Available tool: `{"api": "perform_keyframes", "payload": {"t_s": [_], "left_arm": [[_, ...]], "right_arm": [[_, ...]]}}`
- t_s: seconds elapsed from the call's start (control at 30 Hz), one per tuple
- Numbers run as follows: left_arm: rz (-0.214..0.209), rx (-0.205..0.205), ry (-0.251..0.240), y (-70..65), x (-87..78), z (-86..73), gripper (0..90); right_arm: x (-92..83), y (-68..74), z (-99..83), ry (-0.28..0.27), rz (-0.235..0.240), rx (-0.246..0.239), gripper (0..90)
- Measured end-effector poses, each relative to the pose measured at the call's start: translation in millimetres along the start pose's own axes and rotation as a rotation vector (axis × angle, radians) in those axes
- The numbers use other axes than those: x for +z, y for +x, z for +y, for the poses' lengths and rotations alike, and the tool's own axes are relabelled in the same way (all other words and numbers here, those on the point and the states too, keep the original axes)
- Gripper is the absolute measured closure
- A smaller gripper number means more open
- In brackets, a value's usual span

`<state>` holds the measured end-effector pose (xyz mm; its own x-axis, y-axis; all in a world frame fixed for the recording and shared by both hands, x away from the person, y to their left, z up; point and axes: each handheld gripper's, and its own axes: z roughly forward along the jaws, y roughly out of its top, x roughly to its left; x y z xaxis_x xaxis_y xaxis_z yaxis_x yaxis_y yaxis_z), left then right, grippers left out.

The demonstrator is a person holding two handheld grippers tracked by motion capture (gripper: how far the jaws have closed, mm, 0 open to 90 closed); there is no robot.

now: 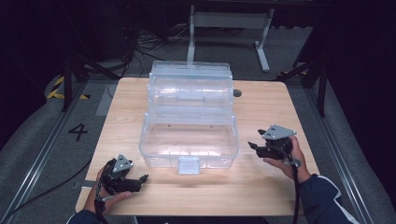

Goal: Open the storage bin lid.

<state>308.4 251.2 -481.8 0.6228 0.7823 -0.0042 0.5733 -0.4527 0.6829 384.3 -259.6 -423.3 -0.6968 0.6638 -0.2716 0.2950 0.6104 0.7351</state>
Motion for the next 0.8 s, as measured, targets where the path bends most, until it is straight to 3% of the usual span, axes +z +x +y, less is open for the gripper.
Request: {"api": "perform_keyframes", "payload": {"t_s": [0.27,0.43,0.47,0.6,0.8], "left_arm": [[-0.003,0.018,-0.004,2.3,2.0,2.4,15.1],[-0.001,0.005,0.0,0.7,1.5,1.7,15.3],[-0.002,0.008,0.0,0.9,1.1,1.5,15.3],[0.005,0.002,0.0,0.2,0.4,0.7,15.3],[0.005,-0.001,-0.003,0.0,0.6,0.6,15.3]], "right_arm": [[-7.4,12.1,-46.6,0.048,0.046,0.045,28.6],[-8.4,13.4,-76.0,0.085,0.097,0.144,23.8],[-9.5,12.3,-80.5,0.07,0.109,0.168,23.5],[-9.5,8.2,-89.9,0.042,0.127,0.243,19.4],[-6.1,6.1,-88.9,0.043,0.15,0.24,16.2]]}}
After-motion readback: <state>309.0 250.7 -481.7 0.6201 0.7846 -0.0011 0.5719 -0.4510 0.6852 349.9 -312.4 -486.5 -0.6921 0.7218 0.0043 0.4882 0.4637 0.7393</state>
